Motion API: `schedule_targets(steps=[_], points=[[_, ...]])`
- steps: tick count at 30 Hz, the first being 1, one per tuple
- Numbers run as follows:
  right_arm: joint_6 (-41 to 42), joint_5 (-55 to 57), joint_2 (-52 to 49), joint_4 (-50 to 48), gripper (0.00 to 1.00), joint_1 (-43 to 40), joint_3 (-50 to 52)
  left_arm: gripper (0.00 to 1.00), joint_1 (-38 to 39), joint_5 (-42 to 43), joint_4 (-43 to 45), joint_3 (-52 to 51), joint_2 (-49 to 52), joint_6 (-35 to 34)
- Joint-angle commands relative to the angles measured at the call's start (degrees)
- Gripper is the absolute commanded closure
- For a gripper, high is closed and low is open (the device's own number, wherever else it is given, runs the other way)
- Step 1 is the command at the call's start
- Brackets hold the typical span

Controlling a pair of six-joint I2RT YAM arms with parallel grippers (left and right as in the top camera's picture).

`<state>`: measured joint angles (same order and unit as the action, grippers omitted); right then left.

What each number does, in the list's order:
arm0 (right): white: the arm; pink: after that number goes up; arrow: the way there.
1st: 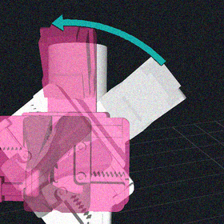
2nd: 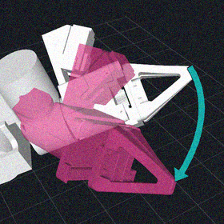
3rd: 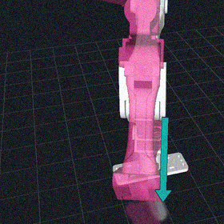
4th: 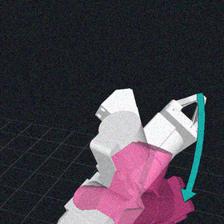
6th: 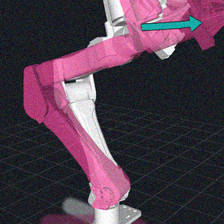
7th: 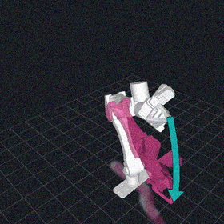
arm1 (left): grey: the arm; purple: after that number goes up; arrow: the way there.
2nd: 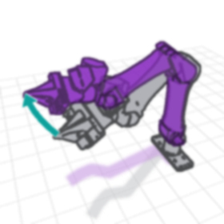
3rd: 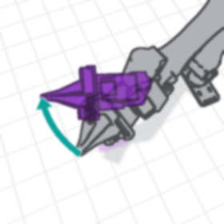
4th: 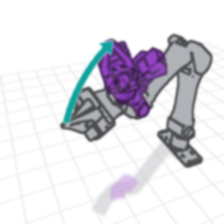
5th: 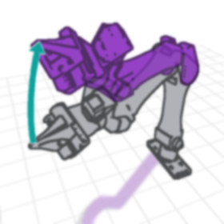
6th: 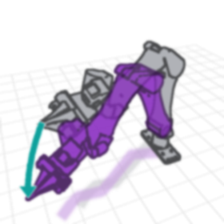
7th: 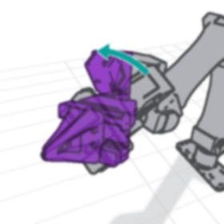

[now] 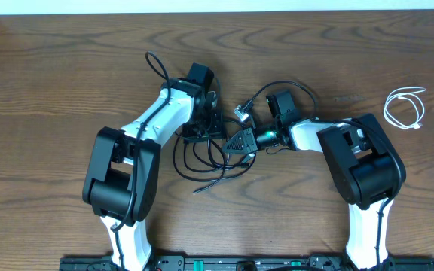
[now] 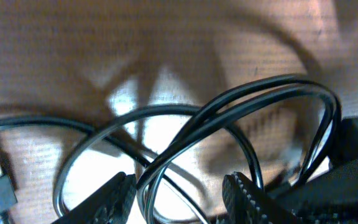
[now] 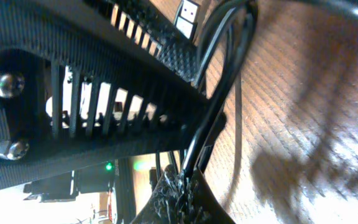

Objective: Untangle cables

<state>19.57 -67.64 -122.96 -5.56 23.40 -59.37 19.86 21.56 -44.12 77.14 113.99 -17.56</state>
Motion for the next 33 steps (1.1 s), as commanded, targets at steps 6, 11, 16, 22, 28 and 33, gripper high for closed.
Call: schedule_targets(steps=[6,11,16,22,28,33], points=[[0.11,0.81,7.19,0.61,0.99,0.24,0.07,0.50,-4.46,4.59,-3.54,1.33,-6.73,2.93],[0.11,7.02,13.27,0.61,0.99,0.24,0.07,0.38,-7.69,4.55,-4.26,1.33,-9.70,2.91],[-0.15,12.68,15.91,0.52,0.99,0.28,0.07,0.02,-9.18,4.55,-4.66,1.29,-9.66,2.91],[-0.57,13.77,15.80,0.39,0.99,0.28,0.09,0.02,-9.18,4.57,-4.66,1.29,-9.64,2.89],[-0.55,16.11,15.80,0.63,0.99,0.28,0.09,0.02,-9.18,4.55,-4.66,1.29,-9.64,2.91],[-0.55,16.74,15.80,0.63,0.99,0.28,0.09,0.02,-9.18,4.57,-4.66,1.29,-9.64,2.91]])
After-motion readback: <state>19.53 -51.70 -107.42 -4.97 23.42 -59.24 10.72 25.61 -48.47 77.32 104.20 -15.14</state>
